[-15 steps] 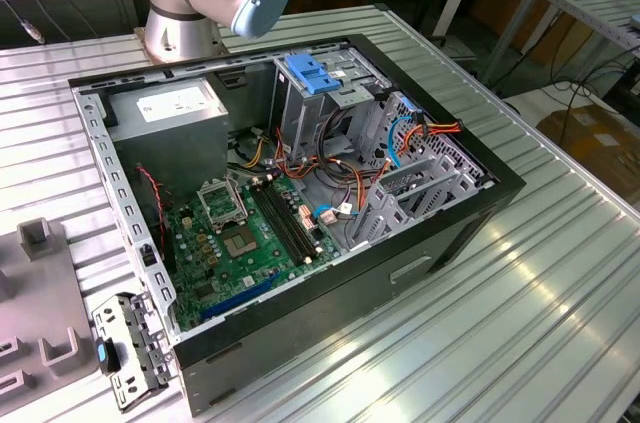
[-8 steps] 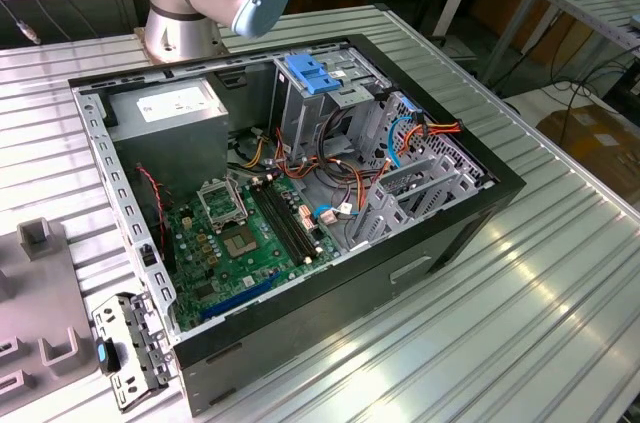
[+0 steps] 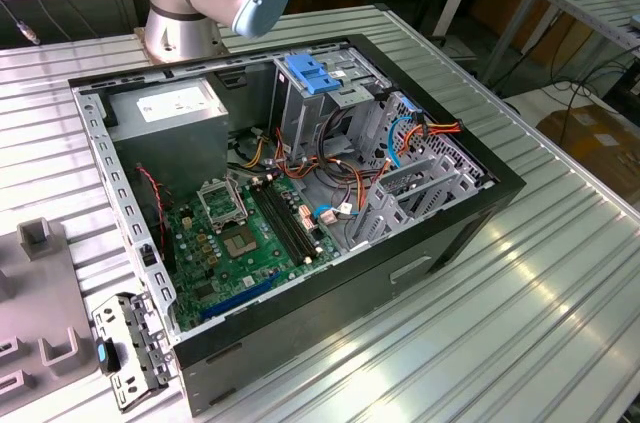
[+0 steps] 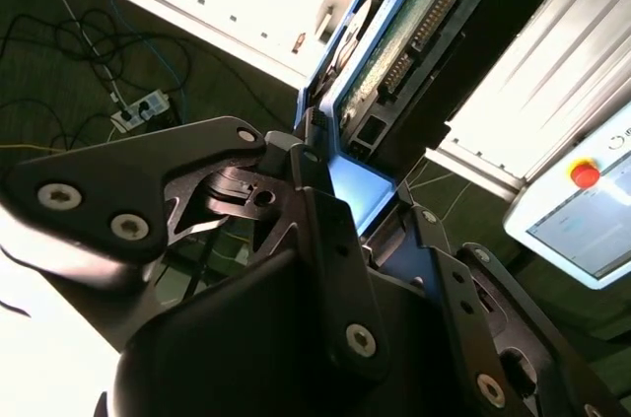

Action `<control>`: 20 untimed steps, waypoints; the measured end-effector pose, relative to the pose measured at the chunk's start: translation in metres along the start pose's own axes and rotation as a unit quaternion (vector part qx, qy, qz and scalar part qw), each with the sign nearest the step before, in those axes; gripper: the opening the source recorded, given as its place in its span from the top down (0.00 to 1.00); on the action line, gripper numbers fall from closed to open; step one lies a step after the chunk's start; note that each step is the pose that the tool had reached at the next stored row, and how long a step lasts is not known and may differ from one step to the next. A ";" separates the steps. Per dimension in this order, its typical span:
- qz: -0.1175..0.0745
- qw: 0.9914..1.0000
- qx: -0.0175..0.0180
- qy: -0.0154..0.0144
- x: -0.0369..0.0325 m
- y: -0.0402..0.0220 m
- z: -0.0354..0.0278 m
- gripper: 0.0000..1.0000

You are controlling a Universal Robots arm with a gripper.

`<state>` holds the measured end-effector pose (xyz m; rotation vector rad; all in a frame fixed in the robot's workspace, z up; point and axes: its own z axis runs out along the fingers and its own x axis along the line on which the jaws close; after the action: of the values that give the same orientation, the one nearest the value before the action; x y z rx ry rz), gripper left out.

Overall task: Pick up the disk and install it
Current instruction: 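Pick up the disk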

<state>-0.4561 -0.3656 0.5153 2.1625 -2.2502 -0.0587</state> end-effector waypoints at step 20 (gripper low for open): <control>0.000 1.000 0.000 0.000 -0.0005 -0.0144 -0.0005 0.63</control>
<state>-0.4417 -0.3656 0.5152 2.1626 -2.2502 -0.0586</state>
